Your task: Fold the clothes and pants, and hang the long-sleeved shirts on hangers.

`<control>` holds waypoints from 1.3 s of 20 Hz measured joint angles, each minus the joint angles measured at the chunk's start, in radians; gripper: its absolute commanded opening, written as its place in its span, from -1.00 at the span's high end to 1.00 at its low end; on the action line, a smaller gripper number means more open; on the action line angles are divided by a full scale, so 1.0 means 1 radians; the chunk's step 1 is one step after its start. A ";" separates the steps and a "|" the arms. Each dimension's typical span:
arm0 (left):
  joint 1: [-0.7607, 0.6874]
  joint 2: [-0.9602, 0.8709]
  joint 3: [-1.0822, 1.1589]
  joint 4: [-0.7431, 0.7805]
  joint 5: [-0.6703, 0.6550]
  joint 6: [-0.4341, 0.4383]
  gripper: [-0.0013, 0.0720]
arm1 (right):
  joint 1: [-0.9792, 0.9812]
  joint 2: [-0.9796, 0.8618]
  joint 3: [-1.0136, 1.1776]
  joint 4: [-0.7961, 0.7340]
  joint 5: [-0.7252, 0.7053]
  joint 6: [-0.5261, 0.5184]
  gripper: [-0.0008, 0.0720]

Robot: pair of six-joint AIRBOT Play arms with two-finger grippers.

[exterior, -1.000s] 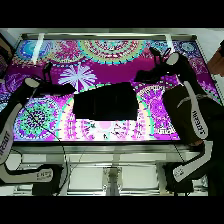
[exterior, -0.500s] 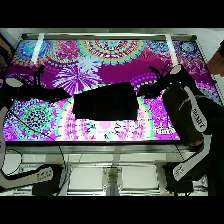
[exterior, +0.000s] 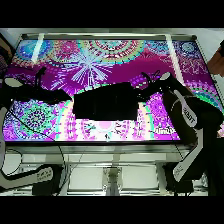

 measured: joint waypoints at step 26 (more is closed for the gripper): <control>0.001 0.000 0.000 0.007 0.011 0.005 -0.73 | -0.503 0.476 0.508 -0.332 0.507 0.660 0.92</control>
